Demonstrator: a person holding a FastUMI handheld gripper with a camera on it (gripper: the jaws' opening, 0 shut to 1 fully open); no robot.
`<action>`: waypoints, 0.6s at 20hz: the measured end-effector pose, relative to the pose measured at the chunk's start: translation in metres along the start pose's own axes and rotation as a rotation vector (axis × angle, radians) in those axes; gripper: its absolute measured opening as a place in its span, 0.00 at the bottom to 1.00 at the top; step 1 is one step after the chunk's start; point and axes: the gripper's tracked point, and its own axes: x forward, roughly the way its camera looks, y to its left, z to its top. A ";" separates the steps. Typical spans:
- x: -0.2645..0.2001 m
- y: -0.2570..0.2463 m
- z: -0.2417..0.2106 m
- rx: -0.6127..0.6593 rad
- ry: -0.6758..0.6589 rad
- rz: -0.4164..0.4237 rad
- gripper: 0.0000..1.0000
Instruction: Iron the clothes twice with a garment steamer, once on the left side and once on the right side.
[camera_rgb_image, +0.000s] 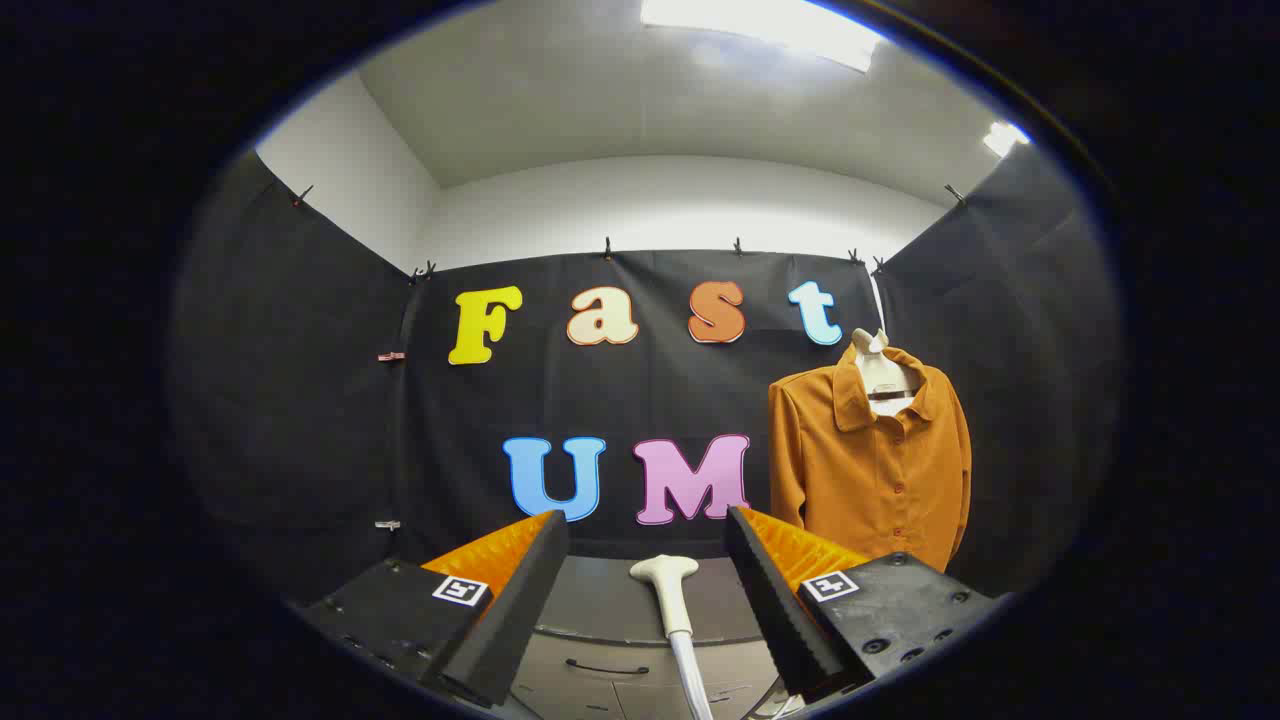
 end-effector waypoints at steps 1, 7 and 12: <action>0.000 -0.001 -0.001 -0.004 0.004 -0.003 0.98; 0.002 -0.005 -0.002 -0.022 0.011 -0.012 0.98; 0.004 -0.002 -0.001 -0.027 0.004 -0.009 0.98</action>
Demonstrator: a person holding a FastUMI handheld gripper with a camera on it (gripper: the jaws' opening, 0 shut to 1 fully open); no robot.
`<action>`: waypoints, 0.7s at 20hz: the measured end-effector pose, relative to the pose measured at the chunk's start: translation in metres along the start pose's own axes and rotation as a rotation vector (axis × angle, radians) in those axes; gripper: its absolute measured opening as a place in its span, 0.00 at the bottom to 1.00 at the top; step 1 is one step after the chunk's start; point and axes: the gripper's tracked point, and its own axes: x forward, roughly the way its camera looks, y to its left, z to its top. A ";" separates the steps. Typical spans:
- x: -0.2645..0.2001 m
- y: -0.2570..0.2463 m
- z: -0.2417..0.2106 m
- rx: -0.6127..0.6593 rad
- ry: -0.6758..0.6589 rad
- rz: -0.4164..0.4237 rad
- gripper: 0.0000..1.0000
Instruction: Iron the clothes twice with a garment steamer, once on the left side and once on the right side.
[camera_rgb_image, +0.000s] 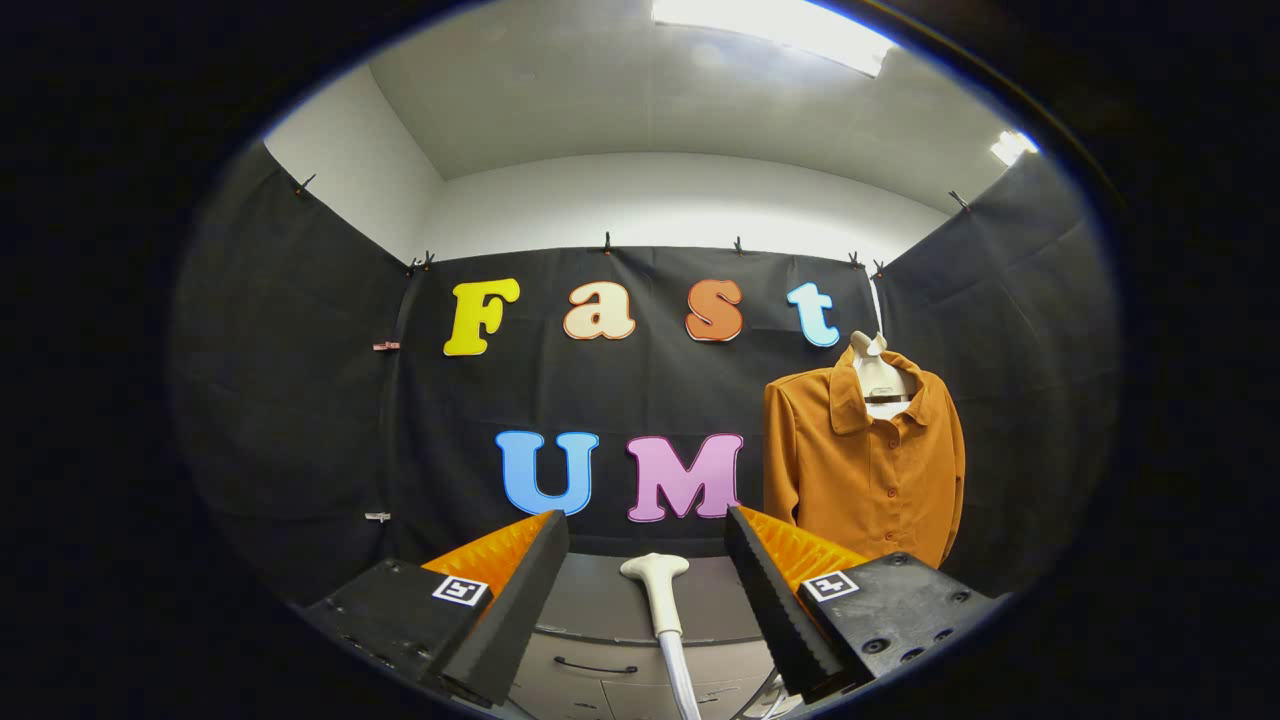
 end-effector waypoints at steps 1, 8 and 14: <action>0.000 0.000 -0.001 -0.002 0.000 0.000 0.98; 0.001 0.008 -0.005 -0.002 0.008 0.002 0.98; 0.003 0.020 -0.009 0.000 0.015 -0.005 0.98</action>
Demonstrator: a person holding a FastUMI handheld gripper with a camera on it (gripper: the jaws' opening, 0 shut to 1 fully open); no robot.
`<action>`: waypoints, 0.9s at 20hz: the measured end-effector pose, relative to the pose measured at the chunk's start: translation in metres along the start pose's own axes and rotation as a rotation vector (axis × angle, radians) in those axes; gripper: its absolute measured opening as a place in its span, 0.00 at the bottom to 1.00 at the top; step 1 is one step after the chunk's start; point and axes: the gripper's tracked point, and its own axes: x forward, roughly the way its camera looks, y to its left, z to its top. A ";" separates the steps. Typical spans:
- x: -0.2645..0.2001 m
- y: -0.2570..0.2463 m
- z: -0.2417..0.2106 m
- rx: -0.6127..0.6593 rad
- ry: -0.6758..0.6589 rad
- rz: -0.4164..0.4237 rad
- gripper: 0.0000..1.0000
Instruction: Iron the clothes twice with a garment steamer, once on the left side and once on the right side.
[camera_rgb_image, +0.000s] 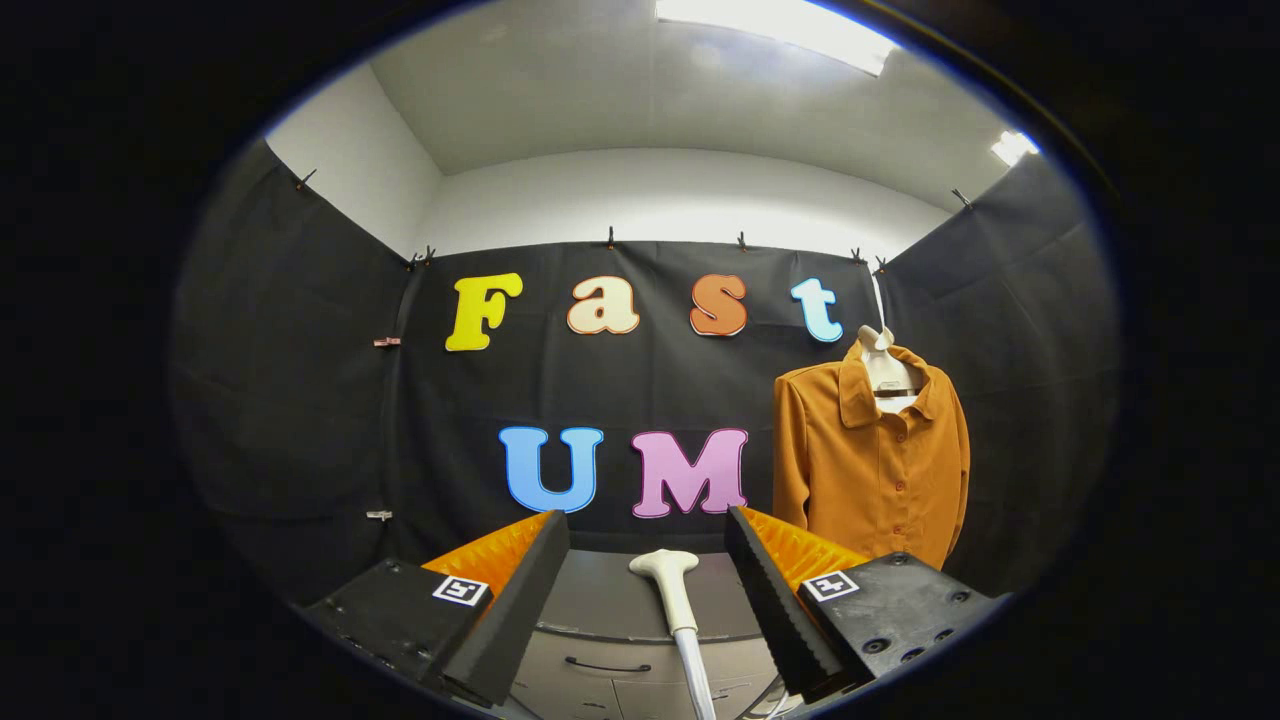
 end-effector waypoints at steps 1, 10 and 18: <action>0.000 0.003 -0.002 -0.003 0.003 -0.003 0.98; 0.013 0.028 -0.024 0.012 0.052 -0.031 0.98; 0.042 0.025 -0.056 0.008 0.128 -0.057 0.98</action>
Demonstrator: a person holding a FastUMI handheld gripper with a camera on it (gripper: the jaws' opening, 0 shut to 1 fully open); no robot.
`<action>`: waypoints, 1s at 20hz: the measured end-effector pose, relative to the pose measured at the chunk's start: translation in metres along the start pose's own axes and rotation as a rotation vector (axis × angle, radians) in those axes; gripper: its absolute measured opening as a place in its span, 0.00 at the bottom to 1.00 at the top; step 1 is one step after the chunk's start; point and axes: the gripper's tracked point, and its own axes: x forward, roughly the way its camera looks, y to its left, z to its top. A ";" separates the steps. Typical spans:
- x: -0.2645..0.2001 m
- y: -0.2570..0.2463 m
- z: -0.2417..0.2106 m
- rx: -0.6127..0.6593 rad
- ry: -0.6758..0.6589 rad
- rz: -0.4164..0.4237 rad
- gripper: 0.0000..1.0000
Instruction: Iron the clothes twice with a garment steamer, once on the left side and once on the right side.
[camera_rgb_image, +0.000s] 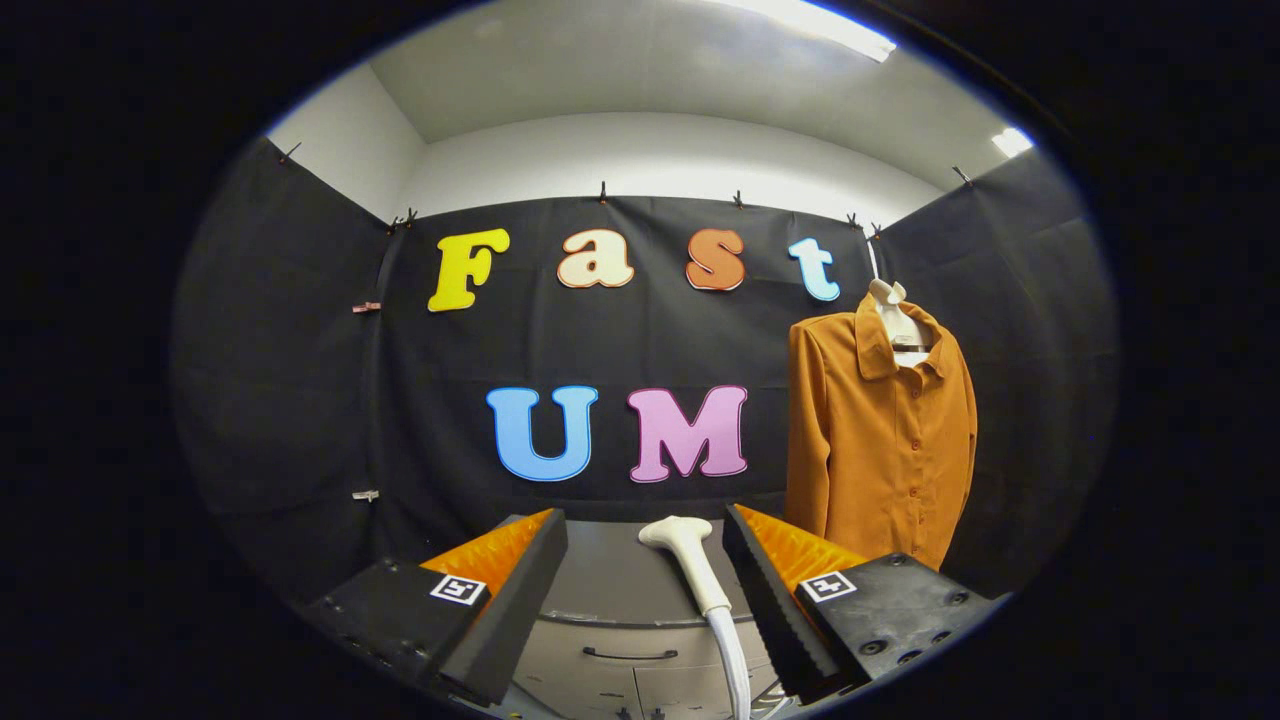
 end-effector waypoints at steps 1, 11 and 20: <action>0.008 -0.001 -0.004 0.001 0.008 0.002 0.98; 0.119 -0.031 -0.084 0.004 0.227 0.018 0.98; 0.176 -0.051 -0.164 -0.002 0.461 -0.018 1.00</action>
